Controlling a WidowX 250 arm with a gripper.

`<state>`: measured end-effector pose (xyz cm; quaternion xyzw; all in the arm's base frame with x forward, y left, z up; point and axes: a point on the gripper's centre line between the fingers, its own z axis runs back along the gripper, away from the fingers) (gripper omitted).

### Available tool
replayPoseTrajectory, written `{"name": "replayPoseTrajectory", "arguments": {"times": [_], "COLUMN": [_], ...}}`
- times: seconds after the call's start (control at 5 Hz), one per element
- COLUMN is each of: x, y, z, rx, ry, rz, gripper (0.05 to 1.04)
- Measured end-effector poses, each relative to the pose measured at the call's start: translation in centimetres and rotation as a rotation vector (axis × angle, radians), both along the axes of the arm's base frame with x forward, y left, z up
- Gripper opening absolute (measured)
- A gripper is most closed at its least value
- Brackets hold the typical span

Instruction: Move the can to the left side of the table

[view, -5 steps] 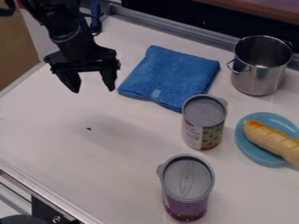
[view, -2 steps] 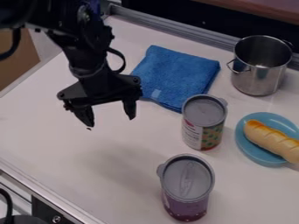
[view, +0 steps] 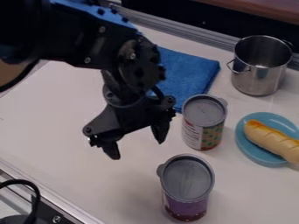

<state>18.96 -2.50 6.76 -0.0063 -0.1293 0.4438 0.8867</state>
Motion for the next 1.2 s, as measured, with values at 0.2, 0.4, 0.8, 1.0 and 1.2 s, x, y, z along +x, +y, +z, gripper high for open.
{"name": "replayPoseTrajectory", "arguments": {"times": [0.2,0.4,0.8,1.0,1.2], "x": [-1.3,-1.6,-0.7,-0.7,-0.3], "y": [-2.3,-4.5,-7.5,-8.1,-9.1], "z": [0.2,0.9,-0.5,-2.1,-2.1], "rx": [-0.079,-0.165,-0.23,-0.232,-0.235], "ry": [0.065,0.114,0.07,0.107,0.122], "rz": [0.081,0.174,0.366,0.422,0.459], "gripper": [0.996,0.996,0.996,0.996,0.996]}}
